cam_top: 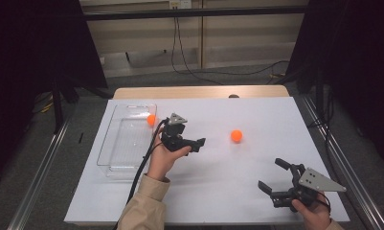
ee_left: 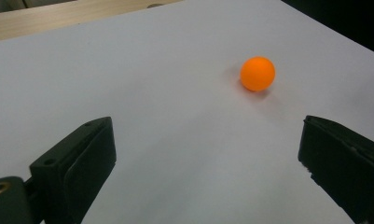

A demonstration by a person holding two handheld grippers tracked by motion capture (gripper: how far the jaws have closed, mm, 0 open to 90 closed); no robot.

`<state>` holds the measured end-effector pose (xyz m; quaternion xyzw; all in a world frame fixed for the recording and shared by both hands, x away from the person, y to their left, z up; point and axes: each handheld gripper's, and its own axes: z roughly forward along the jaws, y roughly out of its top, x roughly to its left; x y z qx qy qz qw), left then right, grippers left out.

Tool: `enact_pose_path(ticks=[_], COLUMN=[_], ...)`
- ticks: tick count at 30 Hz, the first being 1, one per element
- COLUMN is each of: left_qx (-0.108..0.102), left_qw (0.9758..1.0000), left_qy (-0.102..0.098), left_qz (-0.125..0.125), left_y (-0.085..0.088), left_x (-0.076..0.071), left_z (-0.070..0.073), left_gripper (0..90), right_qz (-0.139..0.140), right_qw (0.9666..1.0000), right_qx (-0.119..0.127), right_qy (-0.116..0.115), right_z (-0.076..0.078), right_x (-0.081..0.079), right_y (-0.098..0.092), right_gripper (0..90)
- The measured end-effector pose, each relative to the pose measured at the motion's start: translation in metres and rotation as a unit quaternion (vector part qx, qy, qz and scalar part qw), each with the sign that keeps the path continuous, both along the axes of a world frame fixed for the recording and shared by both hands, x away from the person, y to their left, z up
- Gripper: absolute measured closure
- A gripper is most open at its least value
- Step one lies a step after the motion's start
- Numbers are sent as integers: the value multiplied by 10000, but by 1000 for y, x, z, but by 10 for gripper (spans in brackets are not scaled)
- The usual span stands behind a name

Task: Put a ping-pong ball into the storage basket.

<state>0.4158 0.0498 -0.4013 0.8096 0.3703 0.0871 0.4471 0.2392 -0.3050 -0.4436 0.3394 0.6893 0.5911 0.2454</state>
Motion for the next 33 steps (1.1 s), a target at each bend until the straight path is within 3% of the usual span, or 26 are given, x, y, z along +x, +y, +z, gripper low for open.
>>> enact_pose_path(ticks=[21, 33], left_qx=[46, -264], left_qw=[9999, 9994], left_qy=[-66, -123], left_qz=[-152, -201], left_y=[-23, -37], left_x=[1, 4], left_z=[-13, -20], left_gripper=[42, 45], right_qz=[-9, -18], right_qw=[10000, 10000], right_qx=[-5, -33], right_qy=[4, -6], right_z=[0, 0], right_x=[0, 0], right_y=[0, -1], right_gripper=[21, 21])
